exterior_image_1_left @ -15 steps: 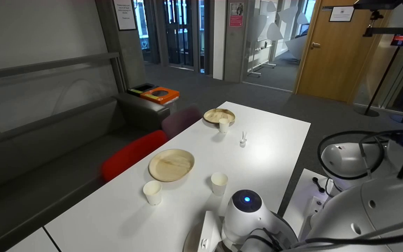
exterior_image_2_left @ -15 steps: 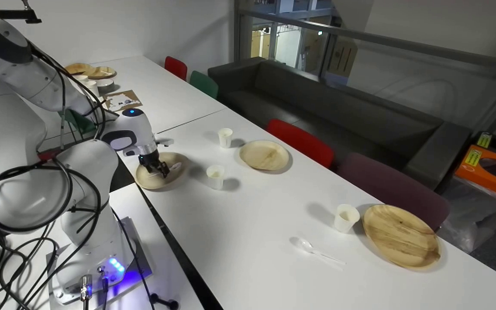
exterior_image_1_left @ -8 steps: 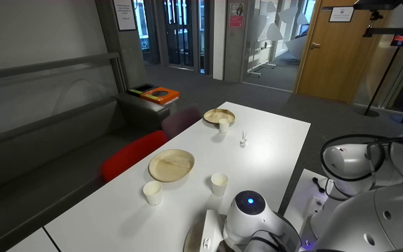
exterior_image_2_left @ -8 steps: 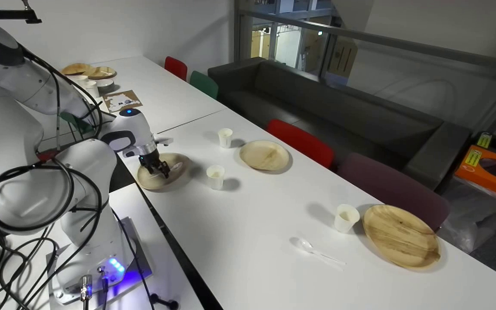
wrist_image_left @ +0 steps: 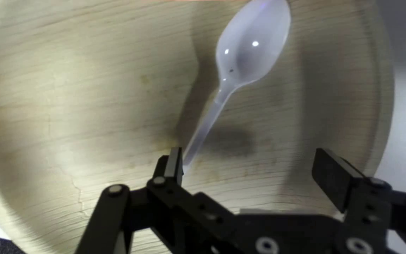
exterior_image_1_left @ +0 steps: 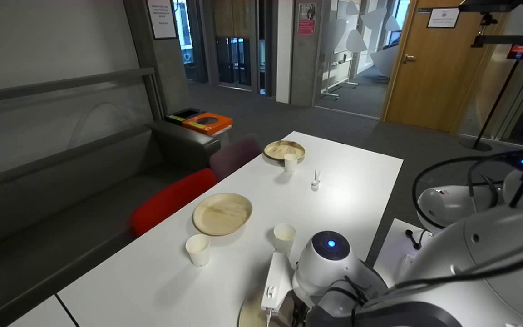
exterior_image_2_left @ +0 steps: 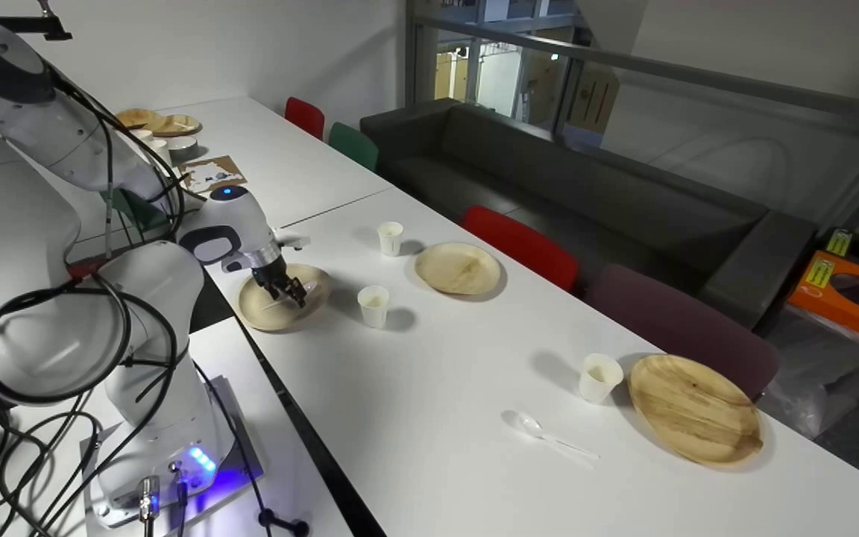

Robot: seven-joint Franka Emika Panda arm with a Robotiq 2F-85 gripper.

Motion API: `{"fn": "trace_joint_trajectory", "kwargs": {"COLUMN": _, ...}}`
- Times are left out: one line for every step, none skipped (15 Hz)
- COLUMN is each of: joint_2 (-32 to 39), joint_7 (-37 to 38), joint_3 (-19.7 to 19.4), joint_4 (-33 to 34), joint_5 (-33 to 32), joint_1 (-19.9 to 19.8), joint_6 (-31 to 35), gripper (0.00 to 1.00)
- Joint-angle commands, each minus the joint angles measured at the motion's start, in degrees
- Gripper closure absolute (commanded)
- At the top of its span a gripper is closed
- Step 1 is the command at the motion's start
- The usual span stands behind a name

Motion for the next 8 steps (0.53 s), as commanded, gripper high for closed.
{"fn": "trace_joint_trajectory", "kwargs": {"joint_2": -11.67, "joint_7": -0.98, "joint_3": 1.57, "joint_4": -3.84, "joint_5": -4.79, "joint_1": -6.45, "joint_6": 7.07, "gripper": 0.0}}
{"fn": "trace_joint_trajectory", "kwargs": {"joint_2": -13.51, "joint_7": -0.8, "joint_3": 2.29, "joint_4": -4.43, "joint_5": -6.08, "joint_1": -7.93, "joint_6": 8.5, "gripper": 0.0}}
{"fn": "trace_joint_trajectory", "kwargs": {"joint_2": -11.92, "joint_7": -4.07, "joint_3": -1.74, "joint_4": -4.67, "joint_5": -1.94, "joint_1": -3.51, "joint_6": 5.94, "gripper": 0.0}}
{"fn": "trace_joint_trajectory", "kwargs": {"joint_2": -18.17, "joint_7": -3.08, "joint_3": 1.61, "joint_4": -6.27, "joint_5": -5.75, "joint_1": -7.89, "joint_6": 11.15, "gripper": 0.0}}
{"fn": "trace_joint_trajectory", "kwargs": {"joint_2": -17.6, "joint_7": -6.84, "joint_3": -2.87, "joint_4": -6.76, "joint_5": -1.52, "joint_1": -2.88, "joint_6": 9.78, "gripper": 0.0}}
{"fn": "trace_joint_trajectory", "kwargs": {"joint_2": -21.23, "joint_7": -8.35, "joint_3": -4.03, "joint_4": -8.21, "joint_5": -0.91, "joint_1": -1.85, "joint_6": 12.6, "gripper": 0.0}}
{"fn": "trace_joint_trajectory", "kwargs": {"joint_2": -23.35, "joint_7": -9.91, "joint_3": -5.65, "joint_4": -9.12, "joint_5": -0.36, "joint_1": -0.56, "joint_6": 14.36, "gripper": 0.0}}
{"fn": "trace_joint_trajectory", "kwargs": {"joint_2": -22.81, "joint_7": -12.27, "joint_3": -6.43, "joint_4": -7.89, "joint_5": 1.65, "joint_1": -0.33, "joint_6": 14.52, "gripper": 0.0}}
